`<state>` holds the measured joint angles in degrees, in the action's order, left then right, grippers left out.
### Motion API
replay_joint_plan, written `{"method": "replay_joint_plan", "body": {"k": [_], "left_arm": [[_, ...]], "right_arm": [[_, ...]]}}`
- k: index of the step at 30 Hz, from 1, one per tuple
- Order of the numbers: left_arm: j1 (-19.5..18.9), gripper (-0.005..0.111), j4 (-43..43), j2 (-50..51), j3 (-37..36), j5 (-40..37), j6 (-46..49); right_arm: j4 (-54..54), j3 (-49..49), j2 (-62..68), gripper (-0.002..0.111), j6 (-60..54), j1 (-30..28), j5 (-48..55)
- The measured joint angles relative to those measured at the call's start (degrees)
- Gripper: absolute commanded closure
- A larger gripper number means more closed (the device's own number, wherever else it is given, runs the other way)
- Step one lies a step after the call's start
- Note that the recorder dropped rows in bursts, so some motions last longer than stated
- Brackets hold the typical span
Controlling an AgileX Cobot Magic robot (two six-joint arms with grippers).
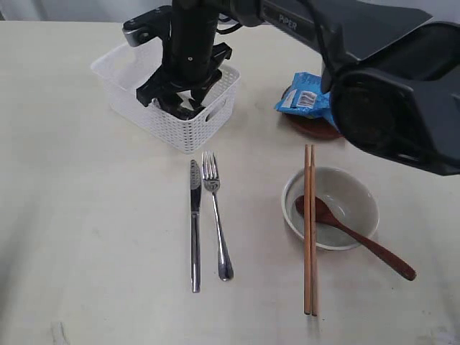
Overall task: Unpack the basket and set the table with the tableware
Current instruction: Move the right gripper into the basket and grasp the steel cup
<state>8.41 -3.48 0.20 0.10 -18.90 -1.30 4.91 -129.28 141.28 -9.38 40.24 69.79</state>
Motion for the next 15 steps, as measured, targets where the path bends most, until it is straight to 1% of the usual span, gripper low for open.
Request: {"method": "replay_joint_plan", "body": {"k": [8, 10, 11, 12, 13, 14, 15], "left_arm": [[0.0, 0.107, 0.0, 0.0, 0.0, 0.0, 0.0], [0.0, 0.107, 0.0, 0.0, 0.0, 0.0, 0.0], [0.0, 0.107, 0.0, 0.0, 0.0, 0.0, 0.0], [0.0, 0.107, 0.0, 0.0, 0.0, 0.0, 0.0], [0.0, 0.107, 0.0, 0.0, 0.0, 0.0, 0.0], [0.0, 0.107, 0.0, 0.0, 0.0, 0.0, 0.0], [0.0, 0.107, 0.0, 0.0, 0.0, 0.0, 0.0]], "right_arm": [[-0.1, -5.12, 0.37, 0.109, -0.13, 0.0, -0.07], [-0.1, -5.22, 0.37, 0.104, -0.13, 0.0, -0.07], [-0.1, -5.22, 0.37, 0.085, -0.13, 0.0, -0.07], [-0.1, -5.22, 0.37, 0.074, -0.13, 0.0, -0.07], [-0.1, -5.22, 0.37, 0.039, -0.13, 0.0, -0.07], [-0.1, -5.22, 0.37, 0.032, -0.13, 0.0, -0.07], [-0.32, -5.22, 0.37, 0.03, -0.01, 0.0, -0.07]]}}
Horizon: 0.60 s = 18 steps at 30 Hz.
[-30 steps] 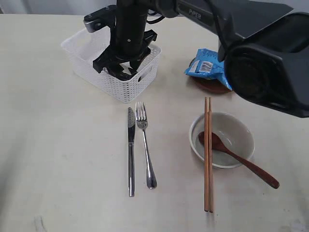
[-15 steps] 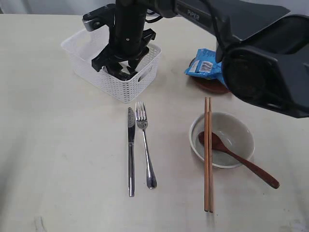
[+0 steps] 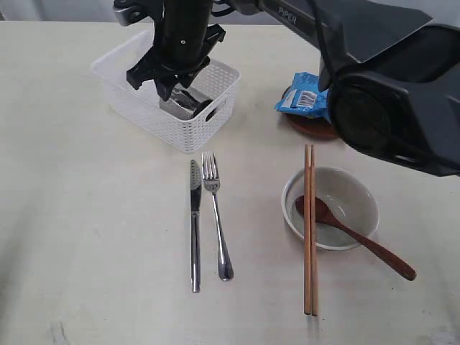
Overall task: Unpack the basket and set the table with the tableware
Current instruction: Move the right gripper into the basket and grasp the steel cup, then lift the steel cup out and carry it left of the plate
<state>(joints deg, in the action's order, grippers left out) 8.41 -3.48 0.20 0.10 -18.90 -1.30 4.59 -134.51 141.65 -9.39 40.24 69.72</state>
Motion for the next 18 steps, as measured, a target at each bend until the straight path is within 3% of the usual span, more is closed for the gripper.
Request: {"method": "replay_joint_plan", "body": {"k": [9, 14, 18], "left_arm": [[0.0, 0.107, 0.0, 0.0, 0.0, 0.0, 0.0], [0.0, 0.107, 0.0, 0.0, 0.0, 0.0, 0.0], [0.0, 0.107, 0.0, 0.0, 0.0, 0.0, 0.0]], "right_arm": [[-5.67, 0.0, 3.62, 0.037, 2.31, -0.55, 0.2], [-5.67, 0.0, 4.75, 0.059, 2.43, -0.55, -0.01], [-5.67, 0.0, 4.75, 0.09, 2.43, -0.55, -0.01]]}}
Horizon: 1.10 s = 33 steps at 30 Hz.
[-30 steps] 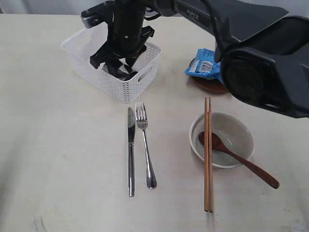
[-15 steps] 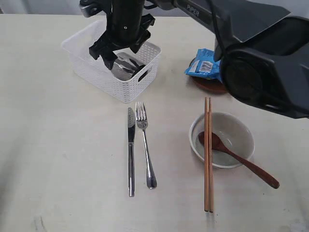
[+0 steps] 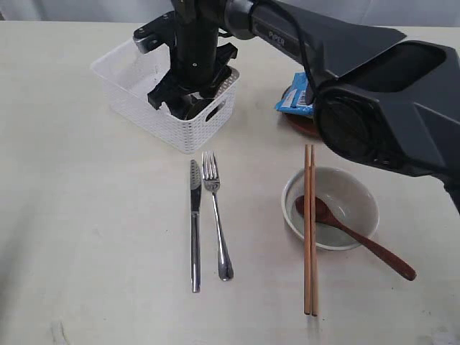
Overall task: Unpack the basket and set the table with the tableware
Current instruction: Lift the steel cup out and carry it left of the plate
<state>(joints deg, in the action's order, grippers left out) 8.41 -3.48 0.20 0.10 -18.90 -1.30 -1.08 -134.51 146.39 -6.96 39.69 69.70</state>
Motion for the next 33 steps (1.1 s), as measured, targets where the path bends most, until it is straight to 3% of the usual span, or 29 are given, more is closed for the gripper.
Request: {"method": "replay_joint_plan", "body": {"k": [3, 33], "left_arm": [[0.0, 0.107, 0.0, 0.0, 0.0, 0.0, 0.0], [0.0, 0.107, 0.0, 0.0, 0.0, 0.0, 0.0]], "right_arm": [[0.0, 0.0, 0.0, 0.108, -0.33, 0.0, 0.0], [2.02, 0.22, -12.71, 0.109, -0.22, 0.11, 0.53]]}}
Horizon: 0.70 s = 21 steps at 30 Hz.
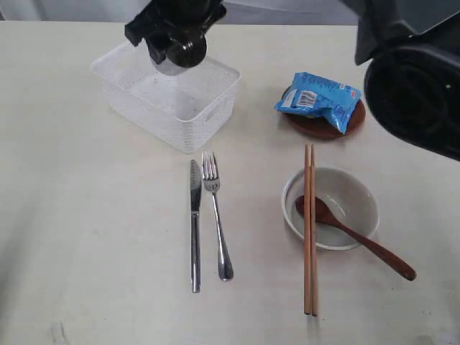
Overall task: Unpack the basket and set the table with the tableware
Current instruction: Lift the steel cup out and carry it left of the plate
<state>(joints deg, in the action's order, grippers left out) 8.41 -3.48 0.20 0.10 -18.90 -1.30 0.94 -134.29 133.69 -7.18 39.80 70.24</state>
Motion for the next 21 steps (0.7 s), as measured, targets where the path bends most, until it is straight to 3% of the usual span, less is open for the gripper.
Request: {"method": "replay_joint_plan", "body": {"k": [5, 15, 21], "left_arm": [[0.0, 0.107, 0.0, 0.0, 0.0, 0.0, 0.0], [0.0, 0.107, 0.0, 0.0, 0.0, 0.0, 0.0], [0.0, 0.107, 0.0, 0.0, 0.0, 0.0, 0.0]], "right_arm": [[-0.4, 4.45, -6.19, 0.109, 1.21, 0.0, 0.0], [-4.82, 26.14, -18.49, 0.109, 1.68, -0.25, -0.12], [-4.82, 32.99, -21.51, 0.109, 2.66, -3.48, -0.03]]}}
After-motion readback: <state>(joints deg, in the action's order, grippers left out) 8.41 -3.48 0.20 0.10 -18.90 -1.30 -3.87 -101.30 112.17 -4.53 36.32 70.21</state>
